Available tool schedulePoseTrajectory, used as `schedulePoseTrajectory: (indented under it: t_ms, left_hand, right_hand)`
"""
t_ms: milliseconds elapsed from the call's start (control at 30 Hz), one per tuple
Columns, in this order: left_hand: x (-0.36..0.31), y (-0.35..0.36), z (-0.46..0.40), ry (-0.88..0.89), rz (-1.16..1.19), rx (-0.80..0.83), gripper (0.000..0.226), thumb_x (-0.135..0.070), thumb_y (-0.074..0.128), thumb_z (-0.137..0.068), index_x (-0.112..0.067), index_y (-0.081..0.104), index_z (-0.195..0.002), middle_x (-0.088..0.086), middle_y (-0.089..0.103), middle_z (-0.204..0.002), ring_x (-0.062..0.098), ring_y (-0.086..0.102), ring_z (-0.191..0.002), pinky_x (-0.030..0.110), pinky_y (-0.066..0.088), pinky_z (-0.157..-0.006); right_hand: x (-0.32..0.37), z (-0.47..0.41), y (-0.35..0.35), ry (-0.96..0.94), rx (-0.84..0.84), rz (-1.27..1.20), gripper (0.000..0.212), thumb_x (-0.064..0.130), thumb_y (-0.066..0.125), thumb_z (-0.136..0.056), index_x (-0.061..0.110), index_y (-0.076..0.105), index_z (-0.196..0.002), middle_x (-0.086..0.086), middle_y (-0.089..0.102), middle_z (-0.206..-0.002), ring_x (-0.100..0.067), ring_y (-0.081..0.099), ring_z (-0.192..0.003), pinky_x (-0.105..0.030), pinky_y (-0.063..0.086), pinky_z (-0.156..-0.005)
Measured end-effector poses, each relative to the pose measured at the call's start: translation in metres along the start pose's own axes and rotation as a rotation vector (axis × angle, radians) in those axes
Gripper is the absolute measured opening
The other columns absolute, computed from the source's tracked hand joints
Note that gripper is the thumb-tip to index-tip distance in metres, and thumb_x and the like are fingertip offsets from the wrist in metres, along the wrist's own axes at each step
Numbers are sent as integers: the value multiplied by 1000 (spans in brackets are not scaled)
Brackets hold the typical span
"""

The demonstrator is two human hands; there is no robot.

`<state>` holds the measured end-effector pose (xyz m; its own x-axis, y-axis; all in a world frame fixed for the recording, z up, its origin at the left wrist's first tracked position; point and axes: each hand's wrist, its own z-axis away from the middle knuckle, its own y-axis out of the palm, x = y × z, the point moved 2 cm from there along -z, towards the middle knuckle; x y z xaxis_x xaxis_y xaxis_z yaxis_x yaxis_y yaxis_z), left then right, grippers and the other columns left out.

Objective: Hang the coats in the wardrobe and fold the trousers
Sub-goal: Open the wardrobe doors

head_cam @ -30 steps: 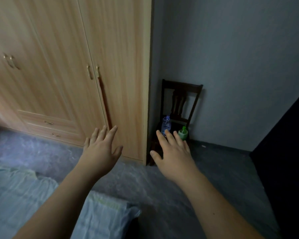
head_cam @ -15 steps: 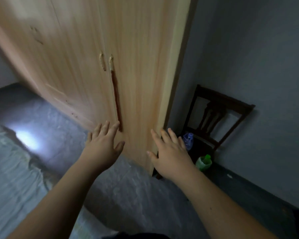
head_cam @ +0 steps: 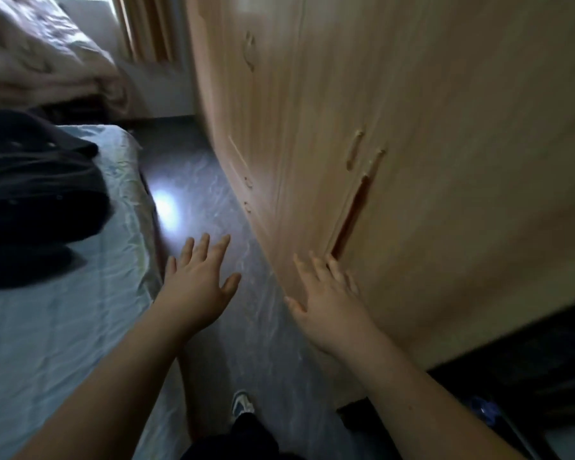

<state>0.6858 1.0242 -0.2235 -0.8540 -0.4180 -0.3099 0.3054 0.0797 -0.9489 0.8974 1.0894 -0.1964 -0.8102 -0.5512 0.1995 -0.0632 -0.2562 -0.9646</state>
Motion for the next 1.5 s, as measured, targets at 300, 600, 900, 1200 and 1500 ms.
schedulePoseTrajectory:
  t_ms: [300,600,900,1200,1500]
  left_hand:
    - [68,-52,-183,-169,-64,-4,75,-60,38,-95,-36,-1,-156,5,-3,-166,29,-5,-152,53,9,-121]
    - [127,-65,-334,-300,-65,30,75,-60,36,-96,-38,-4,-156,5,-7,-166,27,-10,-152,50,2,-122]
    - [203,-117,-517,-543,-79,-4,78,-69,21,-89,-37,-8,-155,3,-9,-166,28,-9,-152,52,3,-122]
    - [314,-145,-668,-663,-15,-50,73,-62,28,-97,-37,-9,-155,2,-10,-166,26,-12,-152,51,1,-122]
    - [445,-206,-893,-492,-24,26,75,-63,27,-97,-37,-13,-154,3,-11,-166,28,-12,-151,53,4,-122]
  right_hand:
    - [72,-240,-48,-191,53,-60,74,62,30,-99,41,-16,-154,9,-12,-167,-20,-14,-153,-49,-2,-123]
    - [78,-443,-53,-230,100,-32,76,68,27,-96,39,-12,-156,9,-11,-167,-21,-12,-153,-52,4,-123]
    - [156,-692,-97,-434,182,35,77,64,27,-99,32,-8,-159,2,-10,-168,-26,-11,-154,-58,2,-122]
    - [241,-892,-98,-563,199,153,76,64,26,-99,31,-10,-158,2,-8,-168,-25,-8,-154,-56,8,-122]
    - [339,-1115,-115,-419,161,124,77,65,26,-99,31,-7,-158,3,-4,-168,-24,-5,-154,-53,9,-123]
